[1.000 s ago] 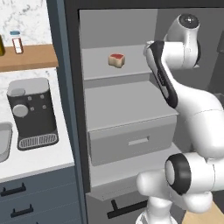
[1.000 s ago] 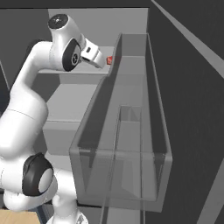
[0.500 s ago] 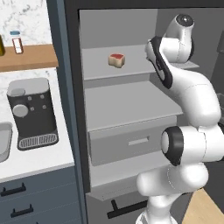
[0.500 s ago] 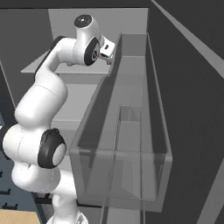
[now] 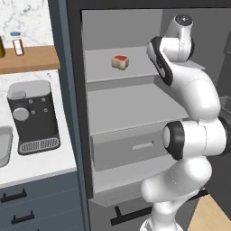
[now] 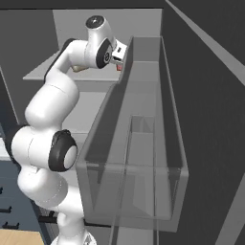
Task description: Place one garlic and one steak in each tupperware on the nearby counter, to pack two identical lunches.
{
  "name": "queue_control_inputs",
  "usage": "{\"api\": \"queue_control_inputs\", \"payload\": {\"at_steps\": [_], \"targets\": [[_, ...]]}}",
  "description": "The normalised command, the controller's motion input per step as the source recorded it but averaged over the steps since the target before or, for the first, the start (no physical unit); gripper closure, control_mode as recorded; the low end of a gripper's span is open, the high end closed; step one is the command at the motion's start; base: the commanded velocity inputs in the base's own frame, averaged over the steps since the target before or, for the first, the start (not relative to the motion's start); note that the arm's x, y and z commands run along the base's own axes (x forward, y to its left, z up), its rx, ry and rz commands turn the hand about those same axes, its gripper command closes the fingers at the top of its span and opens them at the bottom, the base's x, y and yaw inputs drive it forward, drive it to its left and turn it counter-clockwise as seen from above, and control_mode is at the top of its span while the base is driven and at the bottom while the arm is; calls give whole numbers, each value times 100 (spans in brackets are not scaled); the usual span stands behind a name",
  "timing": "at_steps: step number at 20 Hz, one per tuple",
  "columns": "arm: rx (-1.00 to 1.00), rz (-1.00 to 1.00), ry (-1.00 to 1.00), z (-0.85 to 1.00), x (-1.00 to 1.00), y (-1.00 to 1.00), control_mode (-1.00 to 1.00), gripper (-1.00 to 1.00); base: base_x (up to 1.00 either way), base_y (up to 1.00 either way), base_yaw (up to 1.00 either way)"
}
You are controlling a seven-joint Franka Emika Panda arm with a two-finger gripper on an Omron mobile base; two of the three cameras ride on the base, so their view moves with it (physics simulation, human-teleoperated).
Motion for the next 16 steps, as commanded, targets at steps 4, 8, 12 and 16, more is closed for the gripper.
{"api": "queue_control_inputs", "payload": {"at_steps": [4, 8, 12, 16], "targets": [[0, 0, 0, -14, 38, 10, -100, -100, 0, 0, 0], [0, 0, 0, -17, 46, 4, -100, -100, 0, 0, 0], [0, 0, 0, -20, 46, -7, -100, -100, 0, 0, 0], [0, 0, 0, -33, 13, -26, -100, -100, 0, 0, 0]]}}
